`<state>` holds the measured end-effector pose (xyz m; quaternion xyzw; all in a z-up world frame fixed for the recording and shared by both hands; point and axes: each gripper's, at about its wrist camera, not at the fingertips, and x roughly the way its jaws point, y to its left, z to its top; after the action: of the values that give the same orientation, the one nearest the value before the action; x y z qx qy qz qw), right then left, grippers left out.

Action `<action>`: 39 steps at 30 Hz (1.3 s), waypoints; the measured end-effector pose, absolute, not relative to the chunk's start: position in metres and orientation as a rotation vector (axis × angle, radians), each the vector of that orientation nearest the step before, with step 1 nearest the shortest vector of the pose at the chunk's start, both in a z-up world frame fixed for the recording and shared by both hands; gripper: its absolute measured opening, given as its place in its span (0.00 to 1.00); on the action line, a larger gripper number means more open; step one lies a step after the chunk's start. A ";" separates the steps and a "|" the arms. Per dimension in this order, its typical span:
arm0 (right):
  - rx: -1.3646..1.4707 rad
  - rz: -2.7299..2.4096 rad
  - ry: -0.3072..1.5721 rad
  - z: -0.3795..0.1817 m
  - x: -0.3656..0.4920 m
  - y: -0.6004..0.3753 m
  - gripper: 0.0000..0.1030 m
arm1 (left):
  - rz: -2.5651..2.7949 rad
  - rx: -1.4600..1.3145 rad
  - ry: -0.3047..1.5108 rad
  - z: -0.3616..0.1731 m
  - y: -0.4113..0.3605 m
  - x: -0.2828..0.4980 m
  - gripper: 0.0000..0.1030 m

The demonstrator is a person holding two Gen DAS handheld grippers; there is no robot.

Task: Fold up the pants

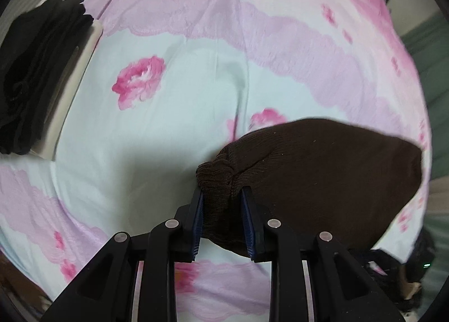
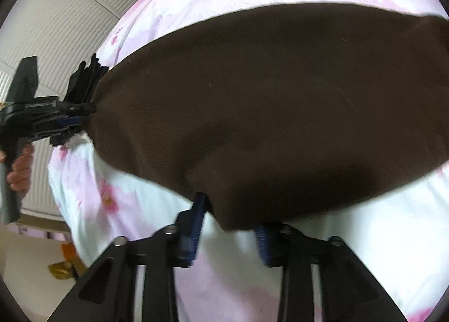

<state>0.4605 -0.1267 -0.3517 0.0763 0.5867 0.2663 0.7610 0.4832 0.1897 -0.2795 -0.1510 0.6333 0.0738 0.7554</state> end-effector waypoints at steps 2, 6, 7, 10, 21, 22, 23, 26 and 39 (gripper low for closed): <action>0.145 0.581 1.290 -0.356 0.456 -0.121 0.26 | 0.188 -0.331 1.401 -0.289 0.190 0.485 0.28; 0.145 0.555 1.311 -0.360 0.461 -0.116 0.27 | 0.220 -0.266 1.395 -0.297 0.192 0.492 0.55; 0.140 0.549 1.311 -0.357 0.463 -0.119 0.30 | 0.246 -0.197 1.402 -0.297 0.190 0.493 0.67; 0.124 0.512 1.323 -0.344 0.461 -0.120 0.47 | 0.258 -0.119 1.381 -0.278 0.186 0.488 0.68; 0.150 0.236 0.976 -0.240 0.458 -0.219 0.80 | 0.154 0.068 1.103 -0.183 0.084 0.451 0.77; 0.153 0.203 0.957 -0.237 0.461 -0.229 0.80 | 0.138 0.069 1.095 -0.184 0.070 0.454 0.77; 0.165 0.148 0.924 -0.234 0.469 -0.248 0.81 | 0.115 0.064 1.092 -0.187 0.058 0.458 0.77; 0.186 0.036 0.887 -0.236 0.488 -0.279 0.82 | 0.048 0.076 1.103 -0.199 0.023 0.474 0.77; 0.538 -0.099 0.964 -0.324 0.580 -0.376 0.82 | -0.088 0.128 1.144 -0.231 -0.073 0.511 0.77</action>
<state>0.5795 -0.3764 -0.3242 0.2553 0.4577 -0.0469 0.8504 0.5108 -0.0733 -0.2315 0.0607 0.5409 -0.0414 0.8379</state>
